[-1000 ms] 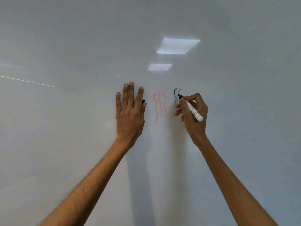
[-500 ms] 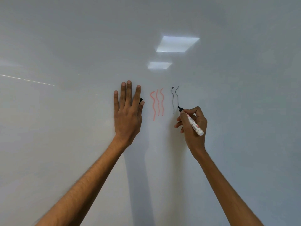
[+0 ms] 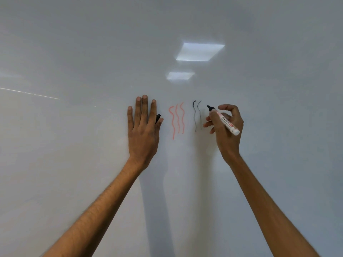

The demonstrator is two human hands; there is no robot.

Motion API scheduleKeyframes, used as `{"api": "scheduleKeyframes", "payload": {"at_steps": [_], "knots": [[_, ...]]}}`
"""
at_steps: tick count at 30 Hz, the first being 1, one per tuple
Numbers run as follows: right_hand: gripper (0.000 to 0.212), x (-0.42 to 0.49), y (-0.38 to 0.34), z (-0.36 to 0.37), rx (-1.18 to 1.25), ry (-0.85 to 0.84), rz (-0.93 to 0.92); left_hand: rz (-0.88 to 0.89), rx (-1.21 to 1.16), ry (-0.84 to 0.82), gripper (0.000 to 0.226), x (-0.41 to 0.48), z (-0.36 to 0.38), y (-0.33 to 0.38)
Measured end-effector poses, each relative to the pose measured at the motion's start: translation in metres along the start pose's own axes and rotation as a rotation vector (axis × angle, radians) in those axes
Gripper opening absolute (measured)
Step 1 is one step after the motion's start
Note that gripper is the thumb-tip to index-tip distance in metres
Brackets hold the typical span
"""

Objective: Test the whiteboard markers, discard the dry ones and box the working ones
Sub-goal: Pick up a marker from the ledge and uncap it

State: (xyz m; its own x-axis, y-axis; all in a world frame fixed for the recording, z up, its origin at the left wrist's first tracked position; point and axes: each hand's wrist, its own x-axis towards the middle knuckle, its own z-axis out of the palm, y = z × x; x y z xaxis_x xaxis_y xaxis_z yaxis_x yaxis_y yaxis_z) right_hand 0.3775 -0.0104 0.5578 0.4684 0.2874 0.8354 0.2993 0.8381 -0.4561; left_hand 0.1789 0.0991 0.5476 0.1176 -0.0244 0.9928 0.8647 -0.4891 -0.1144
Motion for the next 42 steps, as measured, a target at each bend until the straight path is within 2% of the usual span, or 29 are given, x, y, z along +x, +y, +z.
{"api": "scheduleKeyframes", "payload": {"at_steps": [11, 29, 38, 42], "knots": [[0.006, 0.014, 0.003, 0.009, 0.016, -0.027, -0.007, 0.009, 0.038, 0.024, 0.052, -0.001, 0.002, -0.001], [0.010, -0.022, 0.020, -0.017, -0.030, -0.019, 0.050, 0.016, 0.014, 0.053, 0.051, -0.003, 0.004, -0.001], [0.010, -0.043, 0.028, -0.028, -0.050, -0.026, 0.112, 0.022, -0.077, 0.116, 0.048, -0.005, 0.007, -0.002], [0.007, -0.049, 0.025, -0.032, -0.046, -0.048, 0.149, 0.009, -0.216, 0.124, 0.047, -0.007, 0.005, -0.001]]}}
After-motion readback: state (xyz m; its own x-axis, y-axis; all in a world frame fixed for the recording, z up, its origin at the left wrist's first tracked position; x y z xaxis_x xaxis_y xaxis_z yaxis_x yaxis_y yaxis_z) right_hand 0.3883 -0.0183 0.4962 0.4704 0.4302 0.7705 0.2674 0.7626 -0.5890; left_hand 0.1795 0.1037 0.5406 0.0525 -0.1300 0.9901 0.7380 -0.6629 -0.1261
